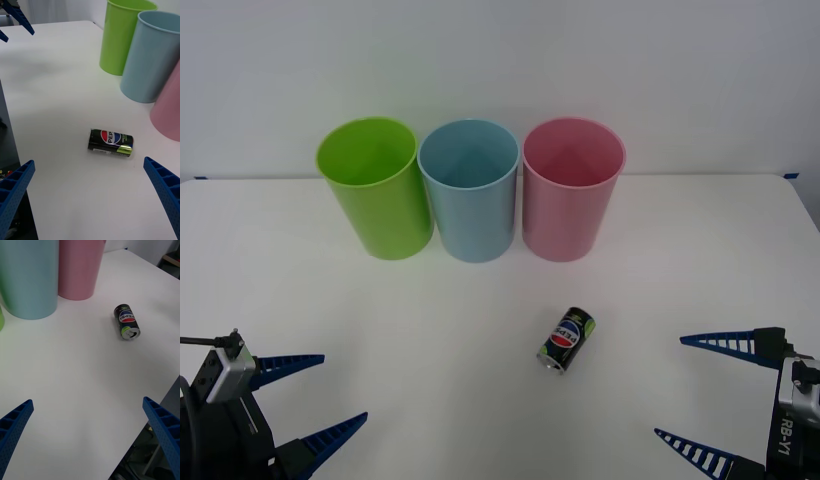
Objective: Put cans in the blue bin and PET bottles in the pink bin and trash in the green bin.
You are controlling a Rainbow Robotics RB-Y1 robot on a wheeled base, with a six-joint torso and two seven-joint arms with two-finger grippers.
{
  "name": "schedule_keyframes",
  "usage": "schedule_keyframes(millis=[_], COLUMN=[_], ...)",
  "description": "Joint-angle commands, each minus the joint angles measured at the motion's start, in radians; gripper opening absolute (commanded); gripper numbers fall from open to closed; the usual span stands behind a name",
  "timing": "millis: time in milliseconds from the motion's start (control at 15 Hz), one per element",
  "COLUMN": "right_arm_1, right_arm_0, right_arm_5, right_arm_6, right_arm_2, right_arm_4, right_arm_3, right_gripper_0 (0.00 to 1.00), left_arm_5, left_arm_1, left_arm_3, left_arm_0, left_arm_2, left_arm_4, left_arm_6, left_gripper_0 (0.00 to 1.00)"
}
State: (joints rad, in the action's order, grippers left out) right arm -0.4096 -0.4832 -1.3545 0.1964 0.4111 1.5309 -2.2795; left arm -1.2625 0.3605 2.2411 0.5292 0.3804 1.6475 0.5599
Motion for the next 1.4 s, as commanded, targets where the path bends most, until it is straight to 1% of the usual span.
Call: schedule_keyframes(millis=[67,200,400,467,600,667,733,800,933,1067,1133,1267,1400], right_arm_1=[0.0,0.0,0.0,0.0,0.0,0.0,0.0,0.0,0.0,0.0,0.0,0.0,0.0], right_arm_0=[0.0,0.0,0.0,0.0,0.0,0.0,0.0,0.0,0.0,0.0,0.0,0.0,0.0], right_arm_5=[0.0,0.0,0.0,0.0,0.0,0.0,0.0,0.0,0.0,0.0,0.0,0.0,0.0], right_arm_6=[0.0,0.0,0.0,0.0,0.0,0.0,0.0,0.0,0.0,0.0,0.0,0.0,0.0], right_arm_2=[0.0,0.0,0.0,0.0,0.0,0.0,0.0,0.0,0.0,0.0,0.0,0.0,0.0], right_arm_4=[0.0,0.0,0.0,0.0,0.0,0.0,0.0,0.0,0.0,0.0,0.0,0.0,0.0], right_arm_3=[0.0,0.0,0.0,0.0,0.0,0.0,0.0,0.0,0.0,0.0,0.0,0.0,0.0], right_gripper_0=[1.0,1.0,1.0,1.0,1.0,1.0,1.0,1.0,1.0,1.0,1.0,1.0,1.0], left_arm_5=[0.0,0.003,0.127,0.141,0.216,0.298,0.382,0.486,0.58,0.586,0.586,0.586,0.586], left_arm_1=[0.0,0.023,0.143,0.17,0.229,0.275,0.327,0.405,0.499,0.552,0.598,0.676,0.776], left_arm_3=[0.0,0.021,0.092,0.101,0.123,0.137,0.147,0.155,0.16,0.172,0.187,0.207,0.23], left_arm_0=[0.0,-0.003,0.064,0.069,0.078,0.089,0.095,0.094,0.043,-0.018,-0.054,-0.112,-0.187], left_arm_2=[0.0,0.011,-0.038,-0.057,-0.121,-0.176,-0.227,-0.295,-0.402,-0.466,-0.5,-0.546,-0.612], left_arm_4=[0.0,0.015,0.006,0.008,0.028,0.058,0.089,0.126,0.179,0.242,0.299,0.364,0.459], left_arm_6=[0.0,0.0,0.029,0.06,0.117,0.147,0.176,0.226,0.328,0.428,0.512,0.621,0.744], left_gripper_0=[1.0,1.0,1.0,1.0,1.0,1.0,1.0,1.0,1.0,1.0,1.0,1.0,1.0])
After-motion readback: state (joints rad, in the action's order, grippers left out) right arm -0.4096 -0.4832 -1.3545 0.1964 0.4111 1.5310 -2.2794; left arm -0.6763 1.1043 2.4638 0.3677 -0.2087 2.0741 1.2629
